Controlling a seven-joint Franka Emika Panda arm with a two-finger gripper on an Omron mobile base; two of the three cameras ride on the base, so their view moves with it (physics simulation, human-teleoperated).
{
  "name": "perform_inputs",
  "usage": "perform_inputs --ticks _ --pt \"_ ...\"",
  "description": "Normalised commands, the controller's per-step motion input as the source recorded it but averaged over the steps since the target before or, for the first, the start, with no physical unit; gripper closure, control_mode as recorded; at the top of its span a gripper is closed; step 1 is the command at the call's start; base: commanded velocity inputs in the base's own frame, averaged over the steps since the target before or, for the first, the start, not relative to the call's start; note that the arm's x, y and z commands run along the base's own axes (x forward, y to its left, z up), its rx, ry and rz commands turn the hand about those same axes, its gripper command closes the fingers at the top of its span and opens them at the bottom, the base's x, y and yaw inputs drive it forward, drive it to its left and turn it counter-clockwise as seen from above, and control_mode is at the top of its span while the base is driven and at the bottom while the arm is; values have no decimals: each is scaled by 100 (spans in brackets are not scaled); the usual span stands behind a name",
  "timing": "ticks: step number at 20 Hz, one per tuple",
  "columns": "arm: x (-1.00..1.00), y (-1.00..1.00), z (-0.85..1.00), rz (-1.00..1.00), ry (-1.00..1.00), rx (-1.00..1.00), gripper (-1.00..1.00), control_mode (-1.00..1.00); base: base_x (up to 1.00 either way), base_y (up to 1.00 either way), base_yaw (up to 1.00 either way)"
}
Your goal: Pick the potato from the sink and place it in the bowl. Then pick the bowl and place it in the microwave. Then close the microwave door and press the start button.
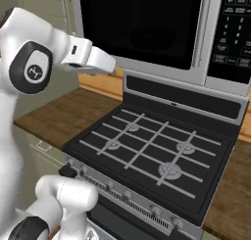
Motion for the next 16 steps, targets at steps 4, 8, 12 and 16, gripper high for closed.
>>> perform_inputs --ticks 4,8,12,16 --pt "-68 -31 -3 17 -18 0 100 -100 0 0 0" --pt "-55 -42 0 12 -13 0 100 -100 0 0 0" --pt "-52 -33 -5 9 -14 0 100 -100 0 0 0" --pt "-22 -41 -2 4 -5 0 100 -100 0 0 0"
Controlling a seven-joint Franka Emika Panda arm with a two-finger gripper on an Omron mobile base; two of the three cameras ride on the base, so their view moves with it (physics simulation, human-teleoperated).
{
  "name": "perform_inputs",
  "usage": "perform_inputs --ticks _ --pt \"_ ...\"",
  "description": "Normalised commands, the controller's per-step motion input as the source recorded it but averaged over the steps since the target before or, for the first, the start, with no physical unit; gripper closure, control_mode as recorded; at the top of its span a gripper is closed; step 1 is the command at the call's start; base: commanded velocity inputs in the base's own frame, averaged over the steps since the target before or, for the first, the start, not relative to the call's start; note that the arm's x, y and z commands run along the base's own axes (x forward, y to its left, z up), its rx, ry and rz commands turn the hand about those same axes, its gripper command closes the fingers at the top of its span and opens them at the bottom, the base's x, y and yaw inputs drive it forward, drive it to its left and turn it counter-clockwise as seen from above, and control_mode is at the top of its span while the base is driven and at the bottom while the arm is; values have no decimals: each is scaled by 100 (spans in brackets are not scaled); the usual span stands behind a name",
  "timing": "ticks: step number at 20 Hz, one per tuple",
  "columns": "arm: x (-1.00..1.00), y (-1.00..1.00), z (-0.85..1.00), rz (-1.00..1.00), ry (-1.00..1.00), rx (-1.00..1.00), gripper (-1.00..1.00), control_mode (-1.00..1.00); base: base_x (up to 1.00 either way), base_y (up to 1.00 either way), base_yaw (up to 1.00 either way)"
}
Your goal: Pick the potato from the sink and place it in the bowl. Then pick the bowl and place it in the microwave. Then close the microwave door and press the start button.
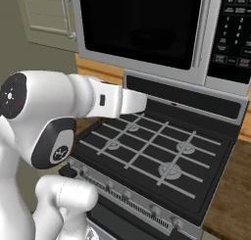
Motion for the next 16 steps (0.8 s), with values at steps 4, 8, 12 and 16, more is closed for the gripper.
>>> perform_inputs --ticks 4,8,12,16 --pt "-19 -26 0 1 0 0 100 -100 0 0 0" --pt "-16 -43 0 0 0 0 100 -100 0 0 0" --pt "0 -40 0 0 -27 0 100 -100 0 0 0" --pt "11 -33 0 0 -38 1 100 -100 0 0 0"
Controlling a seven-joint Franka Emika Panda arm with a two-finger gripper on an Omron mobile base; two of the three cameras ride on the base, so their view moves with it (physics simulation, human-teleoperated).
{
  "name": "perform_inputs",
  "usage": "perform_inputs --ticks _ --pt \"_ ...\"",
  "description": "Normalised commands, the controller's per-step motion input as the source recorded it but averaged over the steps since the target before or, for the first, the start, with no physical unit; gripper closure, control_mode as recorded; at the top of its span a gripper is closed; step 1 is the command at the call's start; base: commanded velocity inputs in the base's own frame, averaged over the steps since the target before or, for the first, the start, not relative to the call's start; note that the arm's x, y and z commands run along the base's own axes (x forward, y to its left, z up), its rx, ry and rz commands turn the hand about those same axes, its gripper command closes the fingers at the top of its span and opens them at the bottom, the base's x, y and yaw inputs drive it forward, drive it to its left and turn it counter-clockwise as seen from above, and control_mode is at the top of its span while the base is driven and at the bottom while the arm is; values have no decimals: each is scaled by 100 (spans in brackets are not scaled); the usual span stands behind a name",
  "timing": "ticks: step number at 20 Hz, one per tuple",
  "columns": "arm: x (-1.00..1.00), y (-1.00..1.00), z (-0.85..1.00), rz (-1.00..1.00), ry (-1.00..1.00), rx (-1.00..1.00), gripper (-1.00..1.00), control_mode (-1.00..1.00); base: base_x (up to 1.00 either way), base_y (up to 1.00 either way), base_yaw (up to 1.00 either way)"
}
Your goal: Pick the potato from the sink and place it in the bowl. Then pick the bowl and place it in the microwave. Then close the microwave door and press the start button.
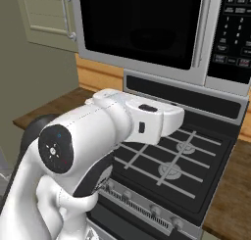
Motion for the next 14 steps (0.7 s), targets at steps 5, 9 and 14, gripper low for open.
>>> perform_inputs --ticks 5,9,14 --pt "33 -29 0 0 -28 3 100 -100 0 0 0" --pt "30 -31 0 0 -1 2 100 -100 0 0 0" --pt "41 -33 0 0 2 0 100 -100 0 0 0"
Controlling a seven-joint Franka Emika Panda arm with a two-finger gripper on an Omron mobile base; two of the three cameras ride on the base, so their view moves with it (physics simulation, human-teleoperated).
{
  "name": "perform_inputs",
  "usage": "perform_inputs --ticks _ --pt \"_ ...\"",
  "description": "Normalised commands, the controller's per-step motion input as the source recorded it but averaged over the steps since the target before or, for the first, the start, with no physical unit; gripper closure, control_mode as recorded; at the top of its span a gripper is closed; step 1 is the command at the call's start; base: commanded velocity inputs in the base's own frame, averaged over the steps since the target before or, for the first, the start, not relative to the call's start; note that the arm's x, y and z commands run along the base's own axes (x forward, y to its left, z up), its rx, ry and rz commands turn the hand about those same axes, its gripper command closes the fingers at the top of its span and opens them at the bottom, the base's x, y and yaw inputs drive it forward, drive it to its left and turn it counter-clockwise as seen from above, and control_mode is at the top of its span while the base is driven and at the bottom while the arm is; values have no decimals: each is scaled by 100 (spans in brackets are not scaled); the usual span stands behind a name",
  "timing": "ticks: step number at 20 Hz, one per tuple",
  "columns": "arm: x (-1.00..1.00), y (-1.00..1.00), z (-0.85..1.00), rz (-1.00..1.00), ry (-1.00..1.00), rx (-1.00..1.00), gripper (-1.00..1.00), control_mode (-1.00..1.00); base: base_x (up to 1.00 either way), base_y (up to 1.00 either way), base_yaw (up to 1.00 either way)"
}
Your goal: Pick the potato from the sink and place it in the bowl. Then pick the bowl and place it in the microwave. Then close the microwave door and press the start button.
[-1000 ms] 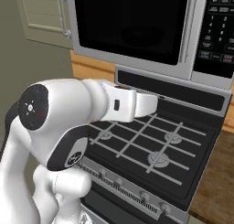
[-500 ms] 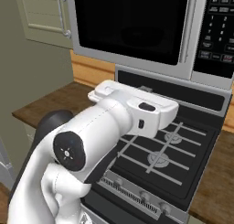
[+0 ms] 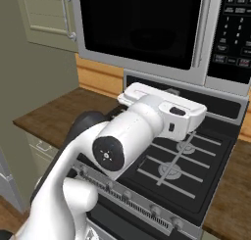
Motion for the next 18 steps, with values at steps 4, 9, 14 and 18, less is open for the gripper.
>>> perform_inputs --ticks 4,9,14,18 --pt "50 -34 0 0 0 0 100 -100 0 0 0" --pt "40 -35 0 0 0 0 100 -100 0 0 0" --pt "24 -25 5 0 0 2 100 -100 0 0 0" --pt "1 -19 33 0 1 4 100 -100 0 0 0"
